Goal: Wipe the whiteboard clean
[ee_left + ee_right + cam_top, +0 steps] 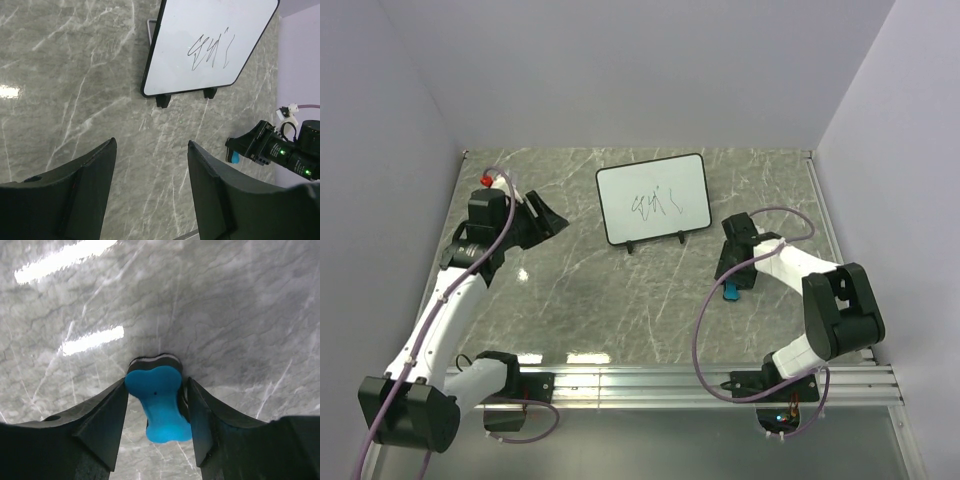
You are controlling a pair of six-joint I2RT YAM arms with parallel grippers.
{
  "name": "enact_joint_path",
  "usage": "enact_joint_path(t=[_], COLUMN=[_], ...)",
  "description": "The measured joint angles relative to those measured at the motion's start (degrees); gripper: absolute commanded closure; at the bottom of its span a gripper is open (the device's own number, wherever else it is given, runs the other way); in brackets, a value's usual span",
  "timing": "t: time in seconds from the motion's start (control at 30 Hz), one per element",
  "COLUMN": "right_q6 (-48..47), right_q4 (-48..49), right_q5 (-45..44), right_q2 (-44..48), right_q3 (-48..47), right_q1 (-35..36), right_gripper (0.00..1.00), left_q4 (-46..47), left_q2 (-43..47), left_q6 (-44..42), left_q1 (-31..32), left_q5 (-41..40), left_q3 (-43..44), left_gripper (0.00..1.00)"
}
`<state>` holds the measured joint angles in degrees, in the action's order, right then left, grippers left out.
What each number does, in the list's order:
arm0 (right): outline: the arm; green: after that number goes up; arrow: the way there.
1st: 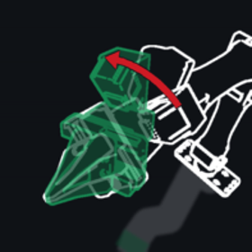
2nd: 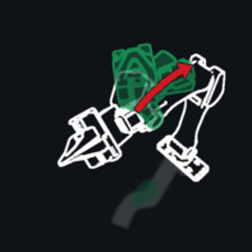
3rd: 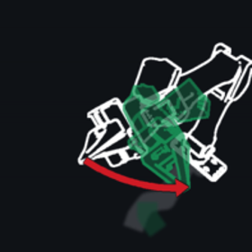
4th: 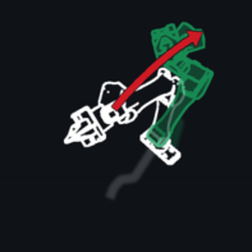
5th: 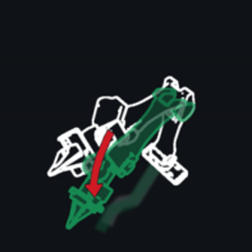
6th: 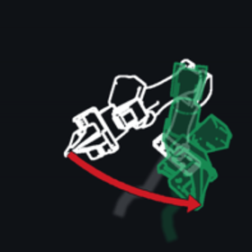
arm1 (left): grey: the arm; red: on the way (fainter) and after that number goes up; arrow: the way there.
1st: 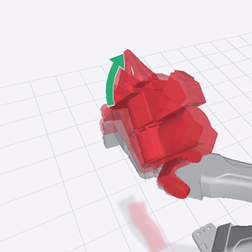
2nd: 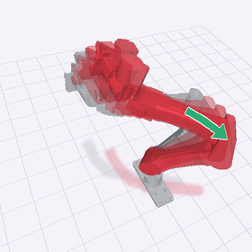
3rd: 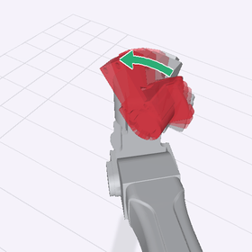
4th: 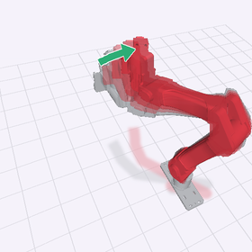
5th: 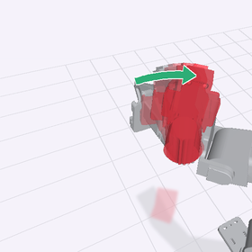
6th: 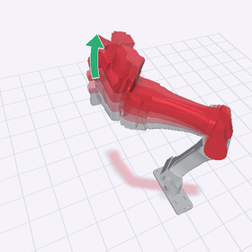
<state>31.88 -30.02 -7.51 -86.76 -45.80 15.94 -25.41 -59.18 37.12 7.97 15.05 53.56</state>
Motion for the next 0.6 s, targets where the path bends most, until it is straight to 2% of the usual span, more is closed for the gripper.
enact_joint_path(t=[0.17,0.33,0.43,0.47,0.53,0.57,0.6], right_q6=[-0.1,-0.3,-0.7,-0.7,-0.7,-0.7,-0.7], right_q4=[-0.4,-1.0,-1.2,-1.3,-1.4,-1.5,-1.6], right_q5=[0.0,-0.5,-1.0,-1.1,-1.5,-1.5,-1.6], right_q2=[0.0,0.7,2.0,2.3,2.9,3.1,3.2], right_q3=[0.0,0.0,0.0,0.0,0.0,0.0,0.0], right_q1=[1.2,1.8,2.1,2.1,2.1,2.1,2.1], right_gripper=[0.47,0.55,0.71,0.81,0.87,1.0,1.0], left_q4=[0.1,0.0,0.1,0.1,0.3,0.5,0.8], left_q2=[1.5,1.6,1.6,1.5,1.3,1.1,0.6], left_q6=[0.3,0.2,0.2,0.2,0.2,0.2,0.2], left_q1=[0.0,0.4,0.4,0.4,0.5,0.7,0.8], left_q5=[0.0,0.0,0.0,0.0,0.0,0.0,0.1], left_q3=[-0.7,-0.7,-0.7,-0.7,-0.7,-0.7,-0.7], left_gripper=[0.36,0.35,0.36,0.36,0.35,0.35,0.35])
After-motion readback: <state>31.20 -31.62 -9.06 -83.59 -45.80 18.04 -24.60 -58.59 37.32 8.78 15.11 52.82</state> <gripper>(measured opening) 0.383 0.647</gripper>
